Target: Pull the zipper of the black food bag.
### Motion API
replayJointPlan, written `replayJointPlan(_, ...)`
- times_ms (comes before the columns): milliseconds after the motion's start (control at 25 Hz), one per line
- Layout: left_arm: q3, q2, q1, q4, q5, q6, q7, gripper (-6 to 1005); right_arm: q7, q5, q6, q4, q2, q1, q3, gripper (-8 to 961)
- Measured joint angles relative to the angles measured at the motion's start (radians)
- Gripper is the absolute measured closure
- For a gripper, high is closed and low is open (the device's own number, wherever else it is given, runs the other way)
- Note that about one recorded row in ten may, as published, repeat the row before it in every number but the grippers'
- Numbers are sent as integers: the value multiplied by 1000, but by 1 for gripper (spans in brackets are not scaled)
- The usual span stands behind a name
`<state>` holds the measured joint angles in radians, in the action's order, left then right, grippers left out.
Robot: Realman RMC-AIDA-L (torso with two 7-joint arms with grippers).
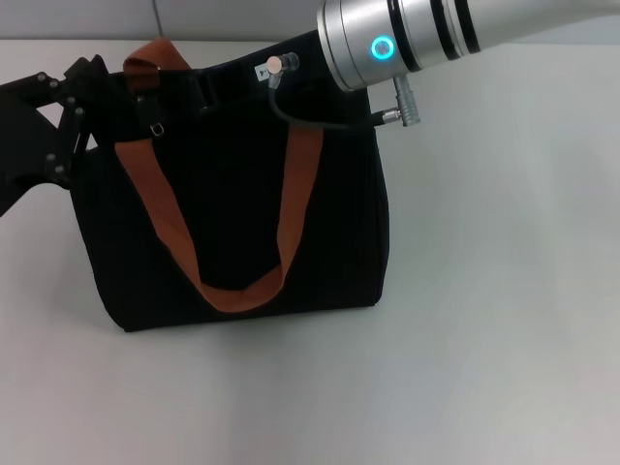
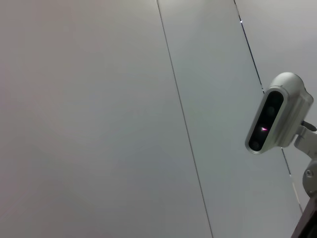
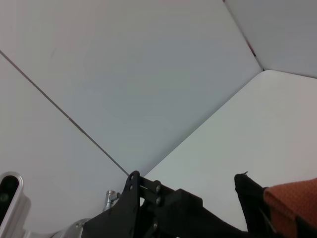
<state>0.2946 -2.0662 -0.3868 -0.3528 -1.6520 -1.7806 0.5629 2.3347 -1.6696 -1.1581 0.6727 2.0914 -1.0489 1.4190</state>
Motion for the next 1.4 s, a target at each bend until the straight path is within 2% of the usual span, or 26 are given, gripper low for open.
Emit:
replayJointPlan(160,1,0,-1,0,0,-4,0,974,0,0,1,0,0,0,0,734)
replayJointPlan(720,-3,0,-3,2,0,-13,3,973,-8,-2,10,12,1,-1,24,733)
replayJointPlan(1080,-4,0,2,2,0,-35,2,973,-10,-3,11,13,2,0,25,619)
replayJointPlan(1400,-2,0,3,1,0,-44,6,973,-12,6,18,32,2,6,53,618)
